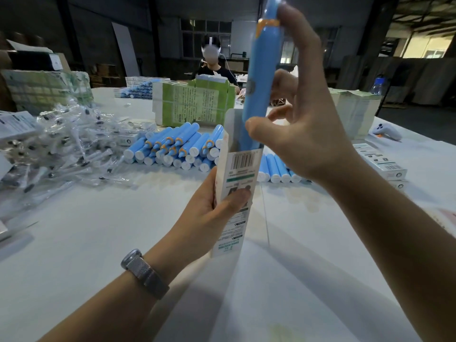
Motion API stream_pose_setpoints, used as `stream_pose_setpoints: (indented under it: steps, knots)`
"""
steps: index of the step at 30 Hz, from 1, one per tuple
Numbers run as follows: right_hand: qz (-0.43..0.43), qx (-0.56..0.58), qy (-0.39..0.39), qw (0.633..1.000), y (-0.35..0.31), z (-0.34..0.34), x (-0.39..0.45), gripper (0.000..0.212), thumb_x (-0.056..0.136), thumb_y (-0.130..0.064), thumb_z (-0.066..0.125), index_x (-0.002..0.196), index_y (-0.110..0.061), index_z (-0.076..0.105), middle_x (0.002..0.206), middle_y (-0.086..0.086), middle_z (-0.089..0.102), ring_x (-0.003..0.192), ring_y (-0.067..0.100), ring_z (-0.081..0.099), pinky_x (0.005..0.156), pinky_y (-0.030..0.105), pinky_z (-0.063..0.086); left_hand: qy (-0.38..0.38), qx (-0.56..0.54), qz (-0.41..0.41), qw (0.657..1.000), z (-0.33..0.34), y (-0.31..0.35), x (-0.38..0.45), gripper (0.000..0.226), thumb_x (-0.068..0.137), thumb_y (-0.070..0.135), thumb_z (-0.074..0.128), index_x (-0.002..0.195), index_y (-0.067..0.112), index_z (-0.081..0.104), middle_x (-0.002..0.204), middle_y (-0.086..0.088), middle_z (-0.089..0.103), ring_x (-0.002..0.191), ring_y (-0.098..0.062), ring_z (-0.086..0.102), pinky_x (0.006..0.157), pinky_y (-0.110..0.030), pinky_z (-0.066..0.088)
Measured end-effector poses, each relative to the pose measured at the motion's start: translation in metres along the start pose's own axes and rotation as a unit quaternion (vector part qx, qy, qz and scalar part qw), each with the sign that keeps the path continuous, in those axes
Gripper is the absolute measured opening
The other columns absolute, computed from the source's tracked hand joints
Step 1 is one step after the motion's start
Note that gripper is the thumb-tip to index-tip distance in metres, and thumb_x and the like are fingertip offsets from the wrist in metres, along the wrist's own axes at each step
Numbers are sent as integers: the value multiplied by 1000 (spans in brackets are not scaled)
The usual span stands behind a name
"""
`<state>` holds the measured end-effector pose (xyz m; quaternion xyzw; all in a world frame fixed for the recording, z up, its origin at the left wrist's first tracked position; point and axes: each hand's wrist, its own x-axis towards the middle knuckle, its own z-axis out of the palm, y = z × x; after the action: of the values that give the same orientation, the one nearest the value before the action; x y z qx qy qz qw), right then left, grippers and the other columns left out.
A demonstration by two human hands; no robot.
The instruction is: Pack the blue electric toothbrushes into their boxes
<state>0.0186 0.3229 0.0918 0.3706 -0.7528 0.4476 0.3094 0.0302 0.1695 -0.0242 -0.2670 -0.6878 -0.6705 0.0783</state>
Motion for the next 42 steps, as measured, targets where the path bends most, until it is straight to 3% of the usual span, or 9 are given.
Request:
stream_pose_setpoints:
  steps: [4, 9, 17, 20, 25, 31, 36, 39, 42]
  knots:
    - [5, -33, -5, 999, 1, 7, -5, 82, 69, -8, 67, 140, -31, 32, 103, -12, 59, 97, 5, 59, 74, 12, 44, 3, -3, 1, 1000, 0, -1, 0, 30, 80, 54, 58, 110, 53, 58, 104, 18, 70, 101, -13, 69, 76, -24, 57]
    - [5, -47, 54, 997, 10, 24, -15, 48, 79, -19, 70, 116, -34, 45, 105, -7, 61, 103, 10, 56, 83, 27, 45, 17, -17, 3, 1000, -1, -1, 0, 25, 83, 52, 58, 107, 49, 60, 99, 13, 70, 95, -13, 70, 78, -18, 53]
    - [73, 6, 66, 995, 24, 25, -16, 14, 78, -27, 67, 80, -30, 54, 86, -13, 60, 85, 2, 57, 70, 21, 49, 18, -16, -2, 1000, -3, -2, 1, 27, 91, 38, 54, 118, 43, 54, 101, 16, 70, 95, -9, 70, 74, -13, 53]
    - [54, 9, 65, 996, 25, 24, -15, 24, 85, -23, 67, 70, -25, 49, 75, -8, 55, 75, 10, 56, 59, 28, 49, 9, -13, -4, 1000, -3, -2, 0, 30, 87, 43, 60, 117, 40, 55, 98, 15, 71, 95, -9, 70, 76, -14, 52]
    - [65, 17, 39, 997, 25, 24, -13, 23, 81, -14, 65, 85, -31, 49, 88, -7, 60, 77, 8, 57, 65, 22, 50, 6, -18, -6, 1000, -2, -1, 0, 27, 91, 32, 54, 118, 37, 56, 97, 12, 73, 88, -6, 69, 74, -14, 53]
    - [87, 65, 8, 994, 24, 31, -17, 11, 89, -31, 60, 93, -32, 50, 88, -13, 58, 74, 12, 62, 61, 29, 53, 19, -37, -28, 999, -5, -2, 1, 29, 88, 37, 57, 117, 35, 57, 105, 5, 74, 95, -15, 72, 75, -19, 55]
    - [107, 207, 72, 970, 27, 53, -33, 25, 91, -27, 61, 109, -27, 44, 93, 15, 64, 81, 34, 68, 66, 46, 59, 26, -33, -10, 999, -10, 4, 2, 31, 78, 41, 69, 108, 39, 66, 102, 6, 74, 98, -15, 71, 78, -28, 57]
    - [112, 251, 63, 959, 28, 56, -36, 30, 90, -30, 64, 114, -27, 45, 82, -1, 66, 74, 20, 69, 62, 32, 56, 29, -22, 8, 999, -13, 9, 3, 32, 78, 31, 70, 109, 35, 62, 98, 8, 74, 94, -12, 71, 76, -23, 56]
    - [108, 255, 47, 960, 29, 57, -36, 35, 84, -37, 67, 112, -27, 49, 82, 6, 63, 74, 15, 67, 63, 29, 54, 27, -9, -1, 1000, -18, 13, 4, 32, 79, 14, 63, 108, 26, 61, 96, 3, 75, 90, -19, 74, 74, -26, 58]
